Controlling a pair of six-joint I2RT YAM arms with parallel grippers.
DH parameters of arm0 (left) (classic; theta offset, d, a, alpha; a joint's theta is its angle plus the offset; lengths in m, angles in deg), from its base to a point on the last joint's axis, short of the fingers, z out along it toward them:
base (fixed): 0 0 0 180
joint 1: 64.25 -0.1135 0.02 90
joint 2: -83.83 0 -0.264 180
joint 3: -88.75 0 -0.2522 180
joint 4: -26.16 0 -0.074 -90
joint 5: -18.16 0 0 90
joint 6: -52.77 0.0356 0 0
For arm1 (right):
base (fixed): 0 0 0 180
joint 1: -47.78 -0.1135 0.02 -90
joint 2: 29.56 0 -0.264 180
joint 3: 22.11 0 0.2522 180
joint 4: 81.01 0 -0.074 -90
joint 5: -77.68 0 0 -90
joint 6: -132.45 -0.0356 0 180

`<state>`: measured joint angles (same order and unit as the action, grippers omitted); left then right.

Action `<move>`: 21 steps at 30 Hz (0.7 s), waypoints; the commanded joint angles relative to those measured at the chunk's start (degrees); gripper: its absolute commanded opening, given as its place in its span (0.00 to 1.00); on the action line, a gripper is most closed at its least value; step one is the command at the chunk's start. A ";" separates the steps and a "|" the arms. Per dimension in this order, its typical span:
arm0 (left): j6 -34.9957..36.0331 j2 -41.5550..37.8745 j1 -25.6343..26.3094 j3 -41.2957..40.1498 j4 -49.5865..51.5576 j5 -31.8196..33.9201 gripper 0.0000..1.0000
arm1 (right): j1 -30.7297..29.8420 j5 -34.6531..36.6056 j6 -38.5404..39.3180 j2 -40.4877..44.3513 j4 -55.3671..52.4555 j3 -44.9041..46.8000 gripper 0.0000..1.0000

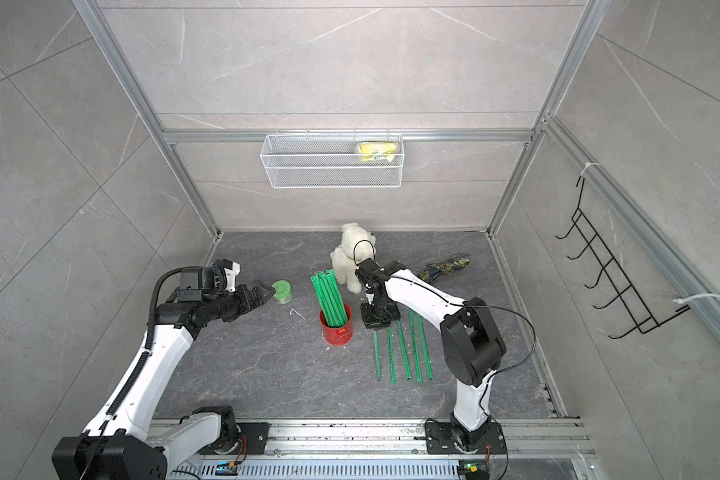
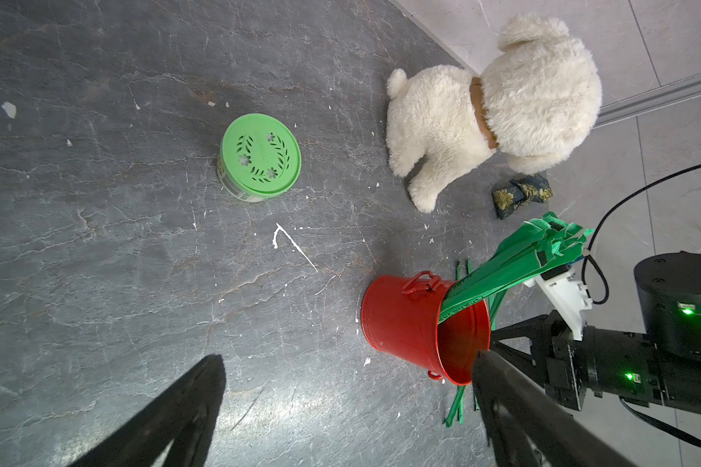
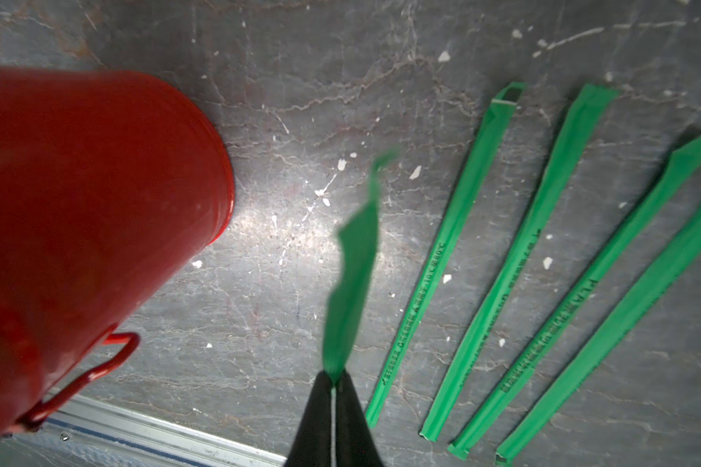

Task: Take the straws out of the storage container
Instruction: Place the straw at the center of the board.

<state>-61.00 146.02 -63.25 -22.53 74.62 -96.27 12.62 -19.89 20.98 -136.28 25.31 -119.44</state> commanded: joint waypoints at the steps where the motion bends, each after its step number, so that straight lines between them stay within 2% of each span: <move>1: 1.42 -0.23 0.06 2.32 0.42 -1.36 1.00 | 0.60 -0.64 -0.87 -1.29 1.10 1.41 0.08; 21: 1.42 -0.14 0.06 2.29 0.38 -1.27 1.00 | 2.05 -1.92 -1.11 -5.02 3.45 1.80 0.10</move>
<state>-61.00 146.02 -63.25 -22.50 74.62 -96.27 14.44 -21.20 20.98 -140.48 28.42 -117.93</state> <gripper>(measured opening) 0.996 0.096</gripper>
